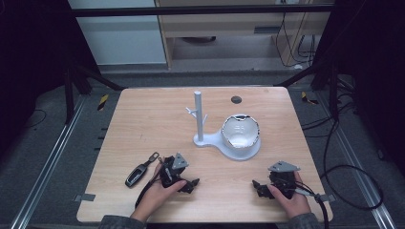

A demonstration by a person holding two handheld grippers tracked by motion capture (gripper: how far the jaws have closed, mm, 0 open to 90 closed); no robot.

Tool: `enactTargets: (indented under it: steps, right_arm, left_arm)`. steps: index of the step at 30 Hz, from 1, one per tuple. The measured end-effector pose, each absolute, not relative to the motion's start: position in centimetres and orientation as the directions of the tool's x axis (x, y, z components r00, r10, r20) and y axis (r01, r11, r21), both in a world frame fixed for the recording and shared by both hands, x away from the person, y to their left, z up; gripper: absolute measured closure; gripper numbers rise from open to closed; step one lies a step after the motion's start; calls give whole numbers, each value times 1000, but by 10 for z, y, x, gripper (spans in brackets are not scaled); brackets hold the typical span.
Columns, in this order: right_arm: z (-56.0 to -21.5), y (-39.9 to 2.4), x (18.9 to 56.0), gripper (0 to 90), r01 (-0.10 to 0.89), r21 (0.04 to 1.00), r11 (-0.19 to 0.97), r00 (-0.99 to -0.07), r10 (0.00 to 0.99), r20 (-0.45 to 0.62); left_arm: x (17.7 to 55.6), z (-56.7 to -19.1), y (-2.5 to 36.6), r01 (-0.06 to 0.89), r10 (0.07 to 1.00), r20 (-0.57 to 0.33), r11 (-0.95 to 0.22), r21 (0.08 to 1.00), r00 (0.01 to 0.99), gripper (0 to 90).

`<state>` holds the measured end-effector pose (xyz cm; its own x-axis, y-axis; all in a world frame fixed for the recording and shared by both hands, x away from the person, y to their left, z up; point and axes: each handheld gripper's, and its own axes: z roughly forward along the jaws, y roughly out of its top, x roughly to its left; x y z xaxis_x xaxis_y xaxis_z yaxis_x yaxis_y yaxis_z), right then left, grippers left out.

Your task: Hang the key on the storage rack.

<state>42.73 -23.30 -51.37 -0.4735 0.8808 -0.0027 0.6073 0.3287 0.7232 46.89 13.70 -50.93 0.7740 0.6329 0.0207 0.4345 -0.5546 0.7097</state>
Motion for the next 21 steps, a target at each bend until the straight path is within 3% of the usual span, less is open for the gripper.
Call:
enactTargets:
  steps: [10, 14, 21]
  right_arm:
    - [-514, -233, 429, 4, 606, 723, 331, -475, 880, -4]
    - [-514, -233, 431, 4, 602, 724, 337, -483, 876, -6]
    - [-514, -233, 432, 4, 601, 724, 338, -482, 876, -9]
  left_arm:
    - [471, -509, 137, 428, 613, 14, -568, 703, 790, 8]
    - [474, -504, 141, 468, 624, -41, -539, 700, 780, 52]
    - [483, -463, 145, 454, 625, -19, -545, 705, 781, 65]
